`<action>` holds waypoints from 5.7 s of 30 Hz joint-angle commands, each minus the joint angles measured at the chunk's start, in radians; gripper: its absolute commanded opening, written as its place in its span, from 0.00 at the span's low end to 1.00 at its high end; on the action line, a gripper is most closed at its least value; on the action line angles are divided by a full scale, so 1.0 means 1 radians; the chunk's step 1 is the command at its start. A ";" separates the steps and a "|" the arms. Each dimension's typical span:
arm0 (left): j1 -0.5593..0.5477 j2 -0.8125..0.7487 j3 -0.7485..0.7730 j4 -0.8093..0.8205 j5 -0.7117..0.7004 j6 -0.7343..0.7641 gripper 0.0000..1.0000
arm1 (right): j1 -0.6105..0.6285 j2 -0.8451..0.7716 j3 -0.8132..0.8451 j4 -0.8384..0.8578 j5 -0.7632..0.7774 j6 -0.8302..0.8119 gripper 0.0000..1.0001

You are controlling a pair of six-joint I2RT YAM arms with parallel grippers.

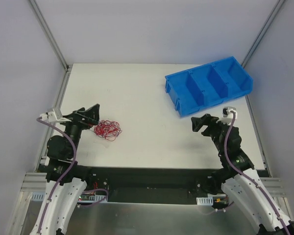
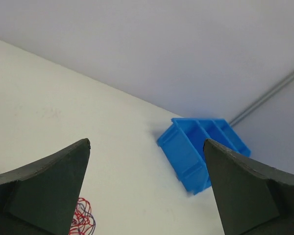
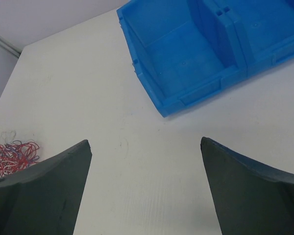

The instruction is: Untangle the cables

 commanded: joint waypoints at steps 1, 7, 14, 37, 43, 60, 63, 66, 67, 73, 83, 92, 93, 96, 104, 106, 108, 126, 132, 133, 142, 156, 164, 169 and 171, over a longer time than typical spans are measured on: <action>0.011 0.082 0.173 -0.325 -0.196 -0.053 0.99 | -0.003 0.072 0.111 -0.097 0.066 -0.012 0.96; 0.011 -0.037 0.167 -0.403 -0.182 -0.120 0.99 | -0.008 0.151 0.132 -0.021 -0.186 0.040 0.96; 0.011 -0.025 0.162 -0.415 -0.061 -0.026 0.99 | 0.143 0.539 0.301 0.090 -0.293 0.065 0.96; 0.011 0.188 0.193 -0.743 -0.124 -0.139 0.89 | 0.532 1.595 0.942 0.434 -0.486 0.138 0.69; 0.011 0.280 0.180 -0.743 -0.072 -0.166 0.88 | 0.541 1.692 1.033 0.411 -0.475 0.147 0.60; 0.011 0.481 0.073 -0.522 0.169 -0.199 0.79 | 0.426 1.293 0.535 0.464 -0.440 0.081 0.00; 0.011 0.522 0.052 -0.450 0.258 -0.182 0.74 | 0.370 1.203 0.452 0.448 -0.460 0.089 0.00; 0.011 0.605 0.047 -0.380 0.389 -0.145 0.65 | 0.331 1.140 0.410 0.373 -0.474 0.063 0.06; 0.011 0.631 0.044 -0.361 0.428 -0.142 0.63 | 0.325 1.123 0.398 0.353 -0.457 0.049 0.16; 0.000 0.673 -0.005 -0.185 0.525 -0.165 0.70 | 0.371 1.034 0.370 0.243 -0.372 -0.078 0.56; -0.088 0.910 0.118 -0.149 0.514 -0.119 0.67 | 0.534 1.232 0.385 0.550 -0.485 -0.011 0.56; -0.190 1.039 0.199 -0.154 0.405 -0.091 0.63 | 0.549 1.282 0.378 0.595 -0.487 -0.014 0.31; -0.199 1.064 0.213 -0.160 0.401 -0.084 0.63 | 0.549 1.276 0.369 0.613 -0.492 -0.008 0.22; -0.220 1.127 0.257 -0.194 0.368 -0.064 0.63 | 0.549 1.252 0.321 0.673 -0.506 0.020 0.00; -0.247 1.314 0.348 -0.200 0.273 -0.042 0.58 | 0.550 1.075 0.186 0.699 -0.529 0.046 0.00; -0.247 1.357 0.360 -0.200 0.235 -0.053 0.51 | 0.550 0.974 0.163 0.632 -0.497 0.031 0.00; -0.244 1.395 0.366 -0.202 0.192 -0.061 0.46 | 0.550 0.855 0.142 0.540 -0.448 0.002 0.00; 0.006 1.047 0.111 -0.225 0.109 -0.148 0.33 | 0.540 -0.094 0.296 -0.178 0.464 -0.271 0.00; 0.010 0.969 0.136 -0.275 0.097 -0.133 0.37 | 0.541 -0.106 0.382 -0.221 0.533 -0.359 0.00; 0.010 0.961 0.142 -0.280 0.100 -0.131 0.37 | 0.540 -0.101 0.390 -0.214 0.513 -0.368 0.00; 0.010 0.837 0.170 -0.284 0.290 -0.073 0.72 | 0.517 0.194 0.586 -0.278 0.591 -0.429 0.00; 0.008 0.618 0.228 -0.310 0.535 -0.052 0.90 | 0.103 0.510 0.868 -0.200 0.131 -0.333 0.00; 0.010 0.619 0.230 -0.320 0.551 -0.045 0.91 | 0.011 0.647 0.999 -0.189 0.065 -0.330 0.00; 0.010 0.619 0.225 -0.323 0.557 -0.039 0.91 | -0.034 0.704 0.990 -0.143 0.016 -0.330 0.00; 0.010 0.633 0.231 -0.323 0.552 -0.038 0.91 | -0.052 0.734 0.978 -0.108 -0.015 -0.318 0.00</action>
